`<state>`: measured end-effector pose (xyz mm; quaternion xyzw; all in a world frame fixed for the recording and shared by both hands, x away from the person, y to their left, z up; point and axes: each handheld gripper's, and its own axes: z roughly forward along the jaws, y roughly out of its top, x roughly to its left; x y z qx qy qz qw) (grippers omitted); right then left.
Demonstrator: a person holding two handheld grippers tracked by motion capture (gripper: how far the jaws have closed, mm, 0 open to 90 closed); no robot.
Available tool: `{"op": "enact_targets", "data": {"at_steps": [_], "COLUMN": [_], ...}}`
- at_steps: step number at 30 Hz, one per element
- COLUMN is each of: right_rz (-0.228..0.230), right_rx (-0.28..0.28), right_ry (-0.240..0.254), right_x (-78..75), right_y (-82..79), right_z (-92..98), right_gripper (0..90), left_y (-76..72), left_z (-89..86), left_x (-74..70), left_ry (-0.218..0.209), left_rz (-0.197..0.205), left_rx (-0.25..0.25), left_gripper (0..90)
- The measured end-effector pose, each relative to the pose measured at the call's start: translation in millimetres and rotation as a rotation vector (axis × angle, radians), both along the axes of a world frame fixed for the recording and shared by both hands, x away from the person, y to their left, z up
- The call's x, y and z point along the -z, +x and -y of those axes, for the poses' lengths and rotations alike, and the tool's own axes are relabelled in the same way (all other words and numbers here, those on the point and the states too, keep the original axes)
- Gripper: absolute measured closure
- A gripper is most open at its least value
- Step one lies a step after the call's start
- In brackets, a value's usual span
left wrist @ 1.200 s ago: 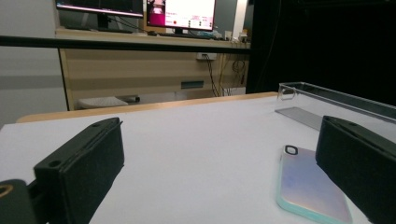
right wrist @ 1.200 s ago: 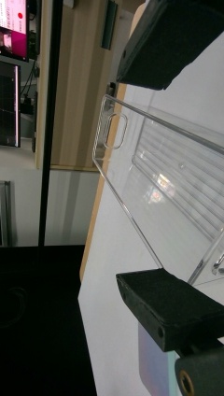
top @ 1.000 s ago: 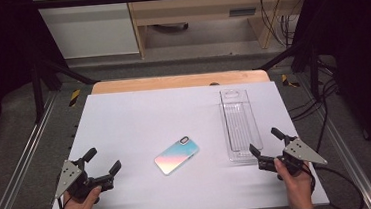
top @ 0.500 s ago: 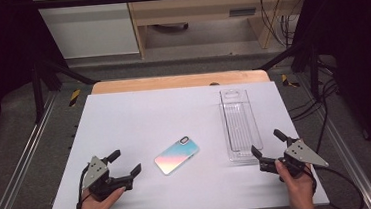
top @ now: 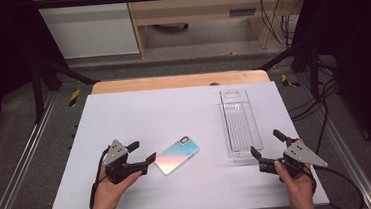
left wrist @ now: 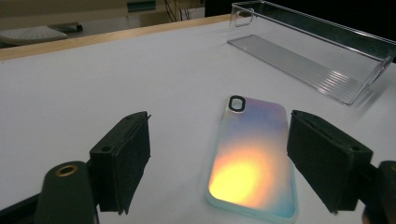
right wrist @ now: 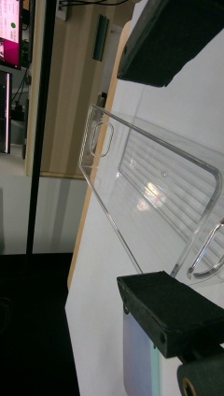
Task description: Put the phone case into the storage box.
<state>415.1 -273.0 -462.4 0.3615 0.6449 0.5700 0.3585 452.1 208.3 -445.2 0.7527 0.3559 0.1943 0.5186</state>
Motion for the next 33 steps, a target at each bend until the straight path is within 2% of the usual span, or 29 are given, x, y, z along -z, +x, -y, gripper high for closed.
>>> {"op": "enact_targets", "data": {"at_steps": [1,2,4,6,10,13,15,24,28,33], "right_rz": [0.001,0.003,0.004,0.002,0.002,0.001,0.002,-0.004,-0.006,-0.006], "right_rx": [-0.002,-0.002,-0.002,-0.002,-0.004,-0.005,-0.004,-0.012,-0.017,-0.019], "right_ry": [-0.001,-0.002,-0.001,-0.001,-0.004,-0.008,-0.006,-0.008,-0.012,-0.017], "right_x": [-0.1,-0.2,-0.3,-0.2,-0.2,0.0,-0.1,0.0,0.0,0.0], "right_y": [0.0,0.0,-0.2,-0.3,-0.4,-0.4,-0.4,-0.5,-0.7,-0.6], "right_z": [0.0,-0.2,-0.4,-0.7,-1.3,-1.6,-1.8,-3.5,-5.3,-6.3], "right_gripper": [3.6,3.6,3.6,3.6,3.5,3.5,3.4,3.4,3.4,3.4], "left_y": [0.0,5.0,8.7,12.9,20.3,23.1,26.6,41.7,49.5,58.5], "left_z": [0.0,5.2,9.3,14.1,23.1,27.3,32.7,40.3,44.2,48.0], "left_x": [0.0,-3.2,-5.0,-7.7,-13.9,-15.9,-18.1,-26.1,-25.0,-21.7], "left_ry": [0.000,0.024,0.036,0.067,0.105,0.118,0.149,0.192,0.211,0.229], "left_rz": [0.000,-0.018,-0.030,-0.042,-0.058,-0.067,-0.070,-0.099,-0.112,-0.120], "left_rx": [0.000,0.013,0.019,0.029,0.052,0.058,0.066,0.083,0.077,0.062], "left_gripper": [23.4,25.5,29.1,34.1,44.7,53.6,57.4,77.5,84.0,87.5]}}
